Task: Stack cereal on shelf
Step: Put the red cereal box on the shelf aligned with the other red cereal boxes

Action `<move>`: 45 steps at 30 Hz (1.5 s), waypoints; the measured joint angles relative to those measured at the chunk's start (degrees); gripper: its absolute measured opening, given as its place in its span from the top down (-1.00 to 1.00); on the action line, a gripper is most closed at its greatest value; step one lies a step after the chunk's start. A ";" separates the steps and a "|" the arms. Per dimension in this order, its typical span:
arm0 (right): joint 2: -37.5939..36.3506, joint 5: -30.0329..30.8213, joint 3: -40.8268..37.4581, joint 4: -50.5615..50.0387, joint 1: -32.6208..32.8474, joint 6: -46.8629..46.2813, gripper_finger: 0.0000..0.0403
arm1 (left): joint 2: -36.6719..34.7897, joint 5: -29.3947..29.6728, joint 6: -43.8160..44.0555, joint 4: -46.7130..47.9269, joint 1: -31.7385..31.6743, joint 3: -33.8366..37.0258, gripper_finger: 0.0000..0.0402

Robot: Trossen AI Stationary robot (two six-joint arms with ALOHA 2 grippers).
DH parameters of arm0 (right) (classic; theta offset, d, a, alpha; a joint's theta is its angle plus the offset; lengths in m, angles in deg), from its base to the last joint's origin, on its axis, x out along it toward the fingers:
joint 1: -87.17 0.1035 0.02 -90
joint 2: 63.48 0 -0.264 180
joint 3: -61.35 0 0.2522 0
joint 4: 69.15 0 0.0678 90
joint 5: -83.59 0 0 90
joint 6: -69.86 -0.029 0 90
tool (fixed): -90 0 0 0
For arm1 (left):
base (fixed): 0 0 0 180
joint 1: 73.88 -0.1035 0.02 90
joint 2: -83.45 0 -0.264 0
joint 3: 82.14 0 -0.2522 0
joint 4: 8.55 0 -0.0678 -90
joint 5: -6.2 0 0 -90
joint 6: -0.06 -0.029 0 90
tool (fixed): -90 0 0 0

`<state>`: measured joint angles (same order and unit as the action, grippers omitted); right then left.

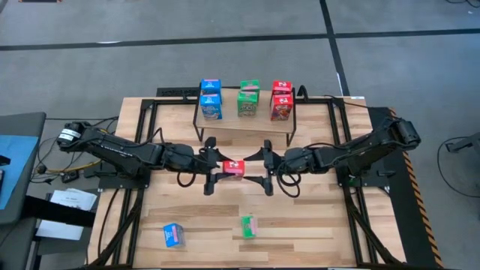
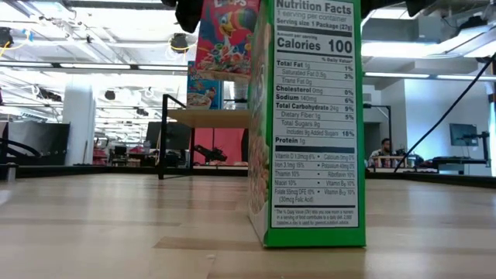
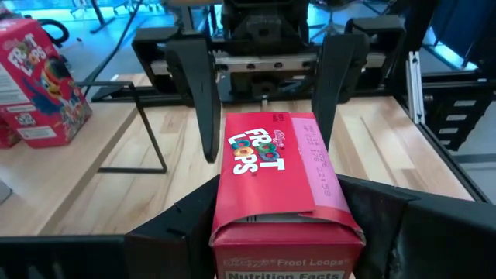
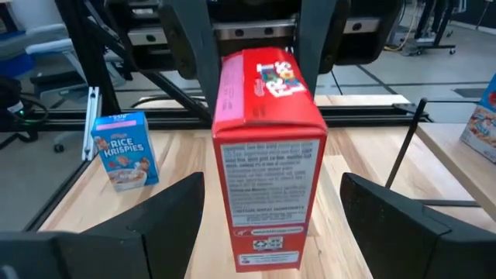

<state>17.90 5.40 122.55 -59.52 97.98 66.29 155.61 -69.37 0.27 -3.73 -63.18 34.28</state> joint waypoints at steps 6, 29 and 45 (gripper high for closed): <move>0.00 -0.04 0.00 2.25 -0.04 -0.05 -0.62 | 0.00 1.23 -0.03 -1.73 0.00 0.00 0.04; 0.00 -0.01 0.00 5.04 -1.57 -2.46 -0.46 | 0.22 1.53 -0.44 -5.54 -0.02 0.00 0.04; 0.00 -0.06 0.00 5.63 -1.53 -2.48 -0.03 | 0.24 1.30 1.50 -5.60 -0.89 0.02 0.04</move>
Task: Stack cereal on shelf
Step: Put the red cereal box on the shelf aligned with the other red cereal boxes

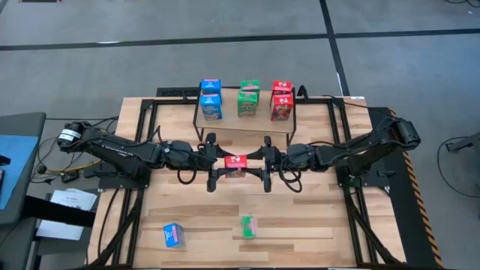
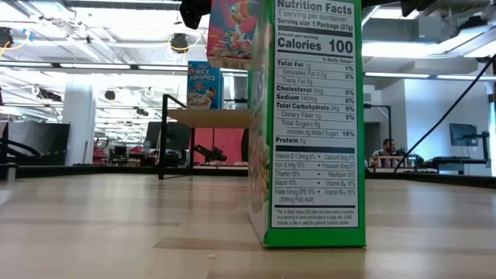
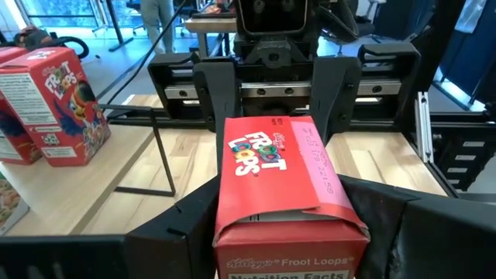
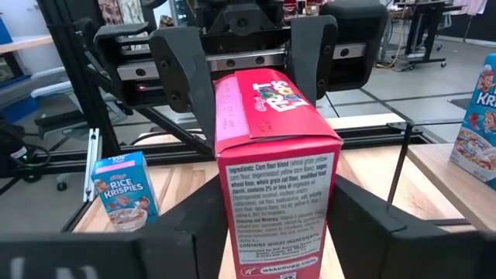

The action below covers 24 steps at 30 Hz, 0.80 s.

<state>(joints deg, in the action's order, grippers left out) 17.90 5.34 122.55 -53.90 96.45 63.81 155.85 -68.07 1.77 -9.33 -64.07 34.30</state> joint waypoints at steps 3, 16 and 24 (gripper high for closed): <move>0.00 0.00 0.00 0.00 0.00 -0.02 0.00 | 0.00 0.00 0.05 0.00 0.00 0.00 0.04; 0.00 0.11 0.00 0.00 0.00 -0.17 0.00 | 0.00 1.46 6.98 0.00 -0.66 0.00 0.04; 0.00 0.15 0.00 0.23 -0.02 -0.16 0.01 | 0.02 2.38 8.10 -0.68 -0.77 0.04 0.04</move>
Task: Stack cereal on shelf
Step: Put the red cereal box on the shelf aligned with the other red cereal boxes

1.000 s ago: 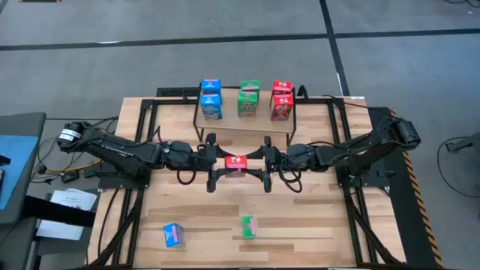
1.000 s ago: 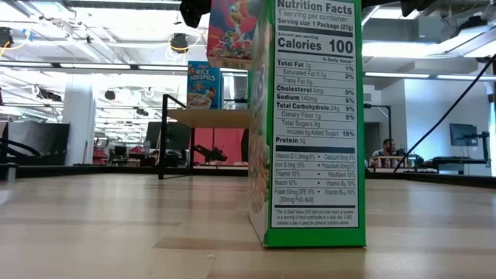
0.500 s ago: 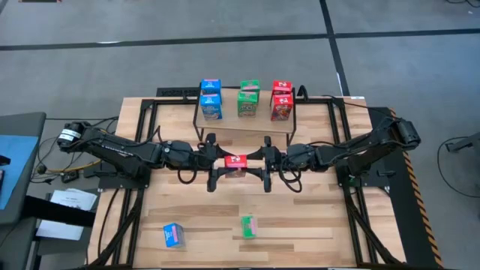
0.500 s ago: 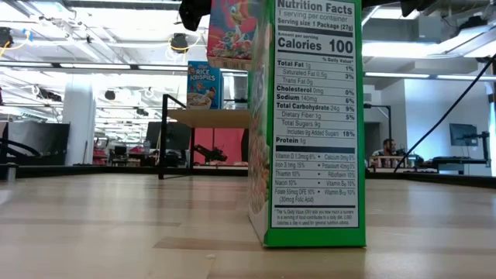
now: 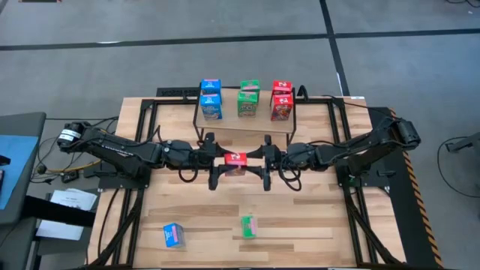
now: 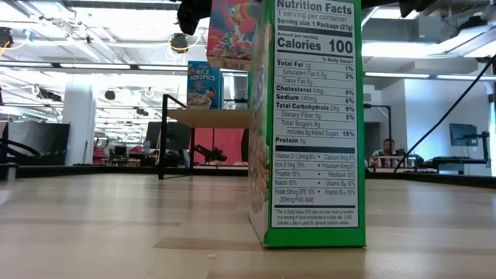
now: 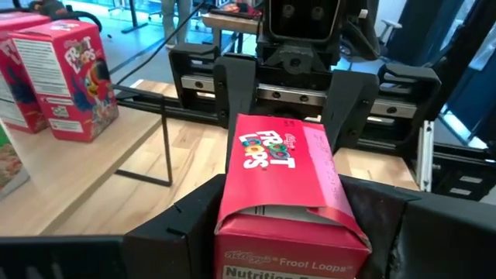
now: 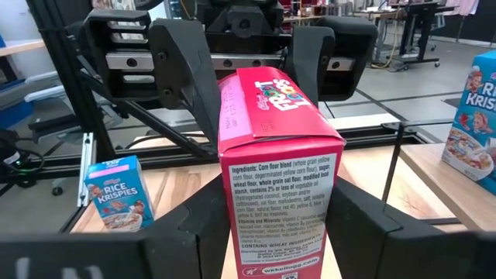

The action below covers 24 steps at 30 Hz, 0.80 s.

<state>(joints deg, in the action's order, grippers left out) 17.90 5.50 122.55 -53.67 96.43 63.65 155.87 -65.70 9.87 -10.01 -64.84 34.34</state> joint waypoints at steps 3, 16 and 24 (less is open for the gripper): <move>0.00 0.12 0.00 0.08 0.00 0.04 0.01 | 0.00 0.83 -1.20 -0.14 0.00 0.00 0.04; -0.02 -0.09 -0.02 -0.28 0.07 0.21 0.01 | 0.02 -2.49 -5.78 -2.54 -0.46 0.02 -0.11; -0.02 -0.04 -0.02 -0.73 0.07 0.35 0.01 | -0.22 -2.49 -8.73 -2.43 -0.79 0.02 -0.45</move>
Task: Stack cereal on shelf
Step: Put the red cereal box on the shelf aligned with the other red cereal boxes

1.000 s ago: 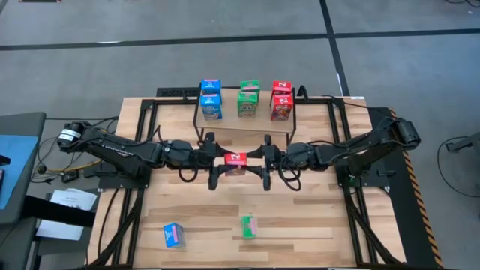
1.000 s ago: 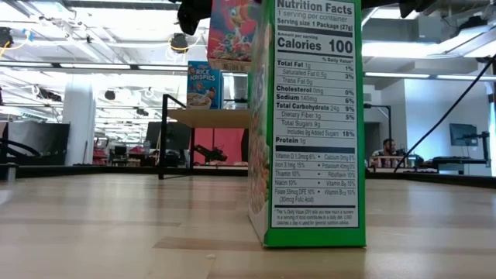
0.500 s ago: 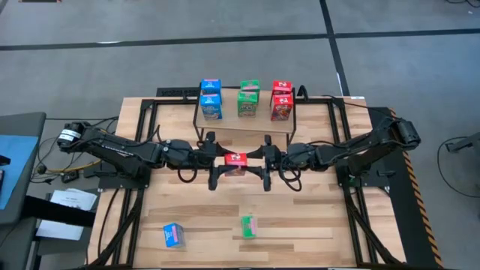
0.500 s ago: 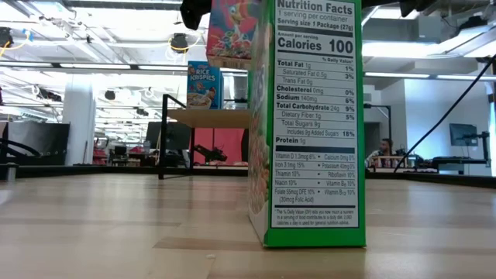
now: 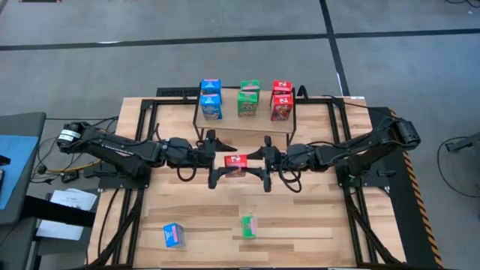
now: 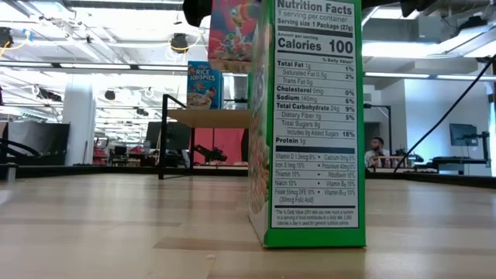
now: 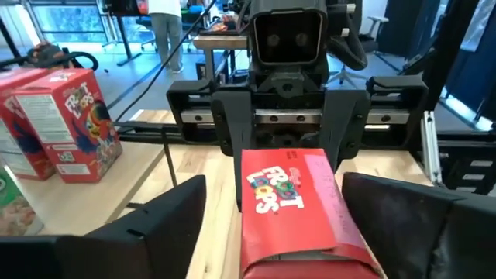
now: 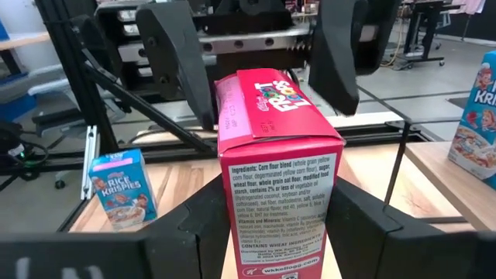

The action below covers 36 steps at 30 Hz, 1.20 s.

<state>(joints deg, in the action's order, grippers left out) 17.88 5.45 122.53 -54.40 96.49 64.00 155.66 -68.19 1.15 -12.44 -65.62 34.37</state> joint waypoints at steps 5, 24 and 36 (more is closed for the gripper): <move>-2.24 1.64 0.00 -4.96 -0.04 0.36 0.01 | -1.78 0.29 -0.58 0.47 0.01 -0.06 -0.51; -25.16 7.85 0.00 -28.08 -0.04 9.08 0.01 | -4.44 0.18 1.97 4.20 0.11 -0.07 -0.52; -42.46 12.42 -1.51 -42.65 -0.14 9.38 0.01 | -4.42 0.18 1.97 4.26 0.11 -0.07 -0.52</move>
<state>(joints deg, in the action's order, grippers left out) -24.58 17.88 121.02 -97.05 96.35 73.39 151.24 -68.01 3.11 -8.18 -65.52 34.30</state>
